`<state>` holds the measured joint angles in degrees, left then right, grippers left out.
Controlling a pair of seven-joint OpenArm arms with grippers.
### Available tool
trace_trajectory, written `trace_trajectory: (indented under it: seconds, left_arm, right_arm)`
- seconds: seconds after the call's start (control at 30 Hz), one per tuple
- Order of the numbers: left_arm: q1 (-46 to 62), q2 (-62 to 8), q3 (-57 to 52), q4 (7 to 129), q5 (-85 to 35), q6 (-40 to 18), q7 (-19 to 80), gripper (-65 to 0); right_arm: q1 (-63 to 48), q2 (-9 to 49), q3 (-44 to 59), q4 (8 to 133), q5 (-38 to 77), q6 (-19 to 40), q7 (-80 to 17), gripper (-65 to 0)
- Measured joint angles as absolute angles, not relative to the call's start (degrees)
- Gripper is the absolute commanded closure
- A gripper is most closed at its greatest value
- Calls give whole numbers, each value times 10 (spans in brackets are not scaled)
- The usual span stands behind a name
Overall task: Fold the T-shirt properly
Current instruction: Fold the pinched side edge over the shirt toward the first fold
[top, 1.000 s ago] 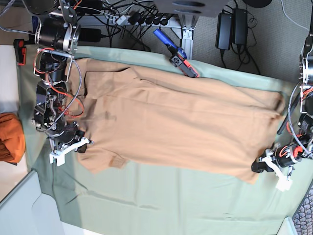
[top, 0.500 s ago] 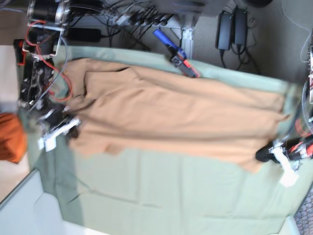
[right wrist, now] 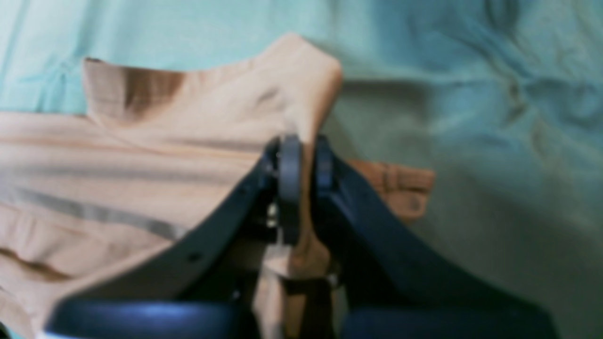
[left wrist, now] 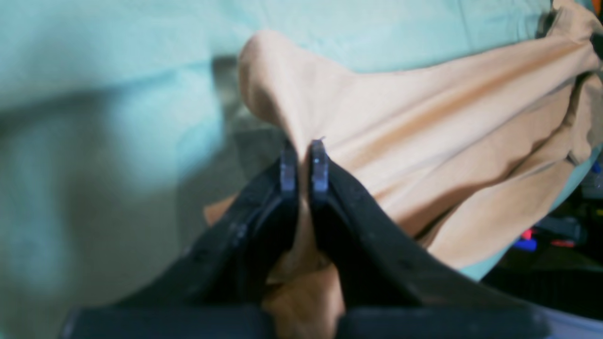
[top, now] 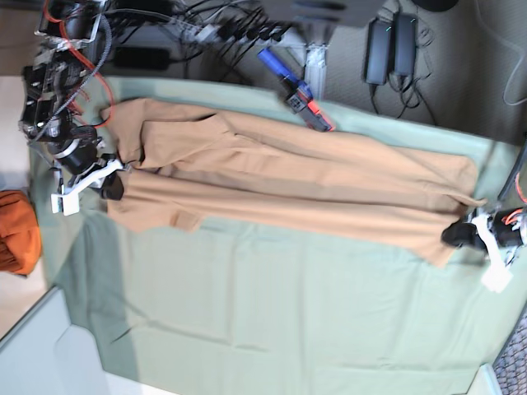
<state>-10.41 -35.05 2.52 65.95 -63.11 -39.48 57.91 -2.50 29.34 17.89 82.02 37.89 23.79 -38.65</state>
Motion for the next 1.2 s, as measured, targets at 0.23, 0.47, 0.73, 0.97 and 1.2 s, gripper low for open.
trace_trajectory:
  seconds: [0.23,0.47,0.73,0.97,1.2]
  left_arm:
    - [-81,-346,25,660,-634,-395,580,0]
    - [-83,-333,25,660,-631,-395,574,0]
    - [-83,-333,25,660,-630,-395,574,0]
    - [-83,-333,25,660,-630,-395,574,0]
    - [-83,-333,25,660,-631,-395,574,0]
  right_arm:
    - [-61,289,185,818,379,238,-383,-38]
    - [-64,272,195,818,368,238,-382,-443]
    - [-48,265,255,845,388,238,-384,-443]
    - [28,265,211,827,368,238,-381,-443]
    - [75,265,94,743,300,238,-382,-443]
